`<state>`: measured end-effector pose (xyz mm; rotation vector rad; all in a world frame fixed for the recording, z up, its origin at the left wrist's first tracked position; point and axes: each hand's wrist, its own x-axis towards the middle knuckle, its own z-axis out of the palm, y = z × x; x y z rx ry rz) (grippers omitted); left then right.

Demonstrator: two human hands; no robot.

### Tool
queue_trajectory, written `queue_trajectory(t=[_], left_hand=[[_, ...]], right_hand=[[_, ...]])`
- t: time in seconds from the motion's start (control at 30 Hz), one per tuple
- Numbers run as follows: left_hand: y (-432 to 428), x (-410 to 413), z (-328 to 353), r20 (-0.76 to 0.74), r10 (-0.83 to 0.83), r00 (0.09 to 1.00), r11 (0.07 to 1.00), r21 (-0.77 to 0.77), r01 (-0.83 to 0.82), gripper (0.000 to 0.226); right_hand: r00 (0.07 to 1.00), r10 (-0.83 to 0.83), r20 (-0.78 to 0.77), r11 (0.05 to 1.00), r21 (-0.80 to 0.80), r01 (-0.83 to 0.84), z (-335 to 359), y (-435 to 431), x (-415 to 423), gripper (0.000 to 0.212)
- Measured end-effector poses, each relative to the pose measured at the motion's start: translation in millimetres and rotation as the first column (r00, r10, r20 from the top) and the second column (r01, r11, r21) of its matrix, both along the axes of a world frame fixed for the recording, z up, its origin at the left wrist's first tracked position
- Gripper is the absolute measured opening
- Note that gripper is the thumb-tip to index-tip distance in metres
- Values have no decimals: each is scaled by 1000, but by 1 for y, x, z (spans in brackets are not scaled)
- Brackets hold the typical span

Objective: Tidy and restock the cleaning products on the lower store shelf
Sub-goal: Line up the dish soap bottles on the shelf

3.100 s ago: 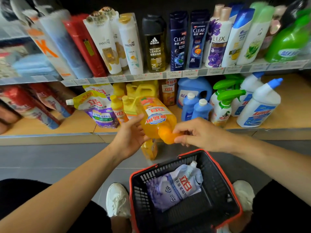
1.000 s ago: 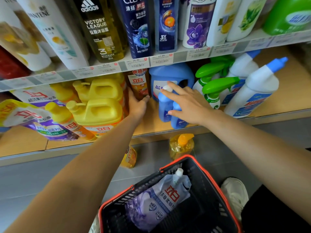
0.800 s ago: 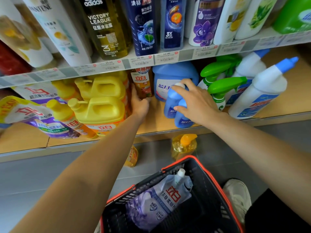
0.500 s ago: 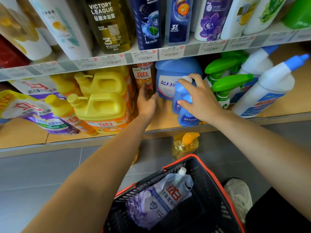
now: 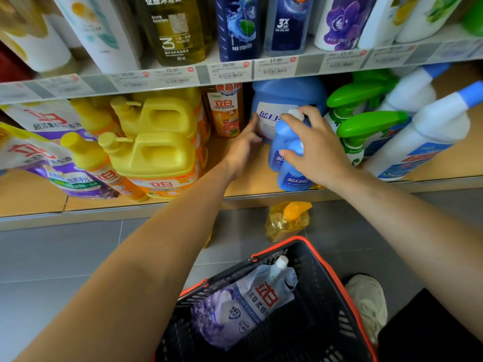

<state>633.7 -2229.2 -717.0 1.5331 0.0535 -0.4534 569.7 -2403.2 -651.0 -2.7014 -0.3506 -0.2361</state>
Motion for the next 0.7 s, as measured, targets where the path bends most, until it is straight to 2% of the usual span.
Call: queue_trajectory(t=[0.07, 0.13, 0.2, 0.27, 0.37, 0.5, 0.6, 0.7], left_hand=[[1, 6, -1, 0, 32, 999, 999, -15, -32, 64], [0, 3, -7, 56, 250, 967, 967, 29, -251, 53], [1, -7, -19, 155, 512, 845, 842, 106, -529, 47], [3, -13, -29, 229, 622, 749, 743, 130, -657, 58], [9, -3, -28, 221, 587, 779, 781, 99, -616, 80], [16, 12, -18, 178, 550, 816, 822, 61, -567, 89], [21, 9, -22, 162, 545, 823, 829, 43, -558, 87], [29, 2, -30, 177, 542, 822, 832, 22, -554, 66]], right_hand=[[1000, 2, -5, 1000, 9, -2, 1, 0, 0, 67], [1000, 8, -7, 1000, 17, -8, 1, 0, 0, 67], [1000, 9, -7, 1000, 24, -9, 1, -1, -1, 66], [1000, 7, -3, 1000, 25, -7, 0, -1, 0, 65], [1000, 5, 7, 1000, 28, -5, -2, -1, 0, 65], [1000, 6, 16, 999, 32, -6, -4, -2, 1, 65], [1000, 2, 23, 999, 40, -3, -4, -1, 2, 66], [1000, 2, 20, 999, 50, -3, -4, 0, 2, 65]])
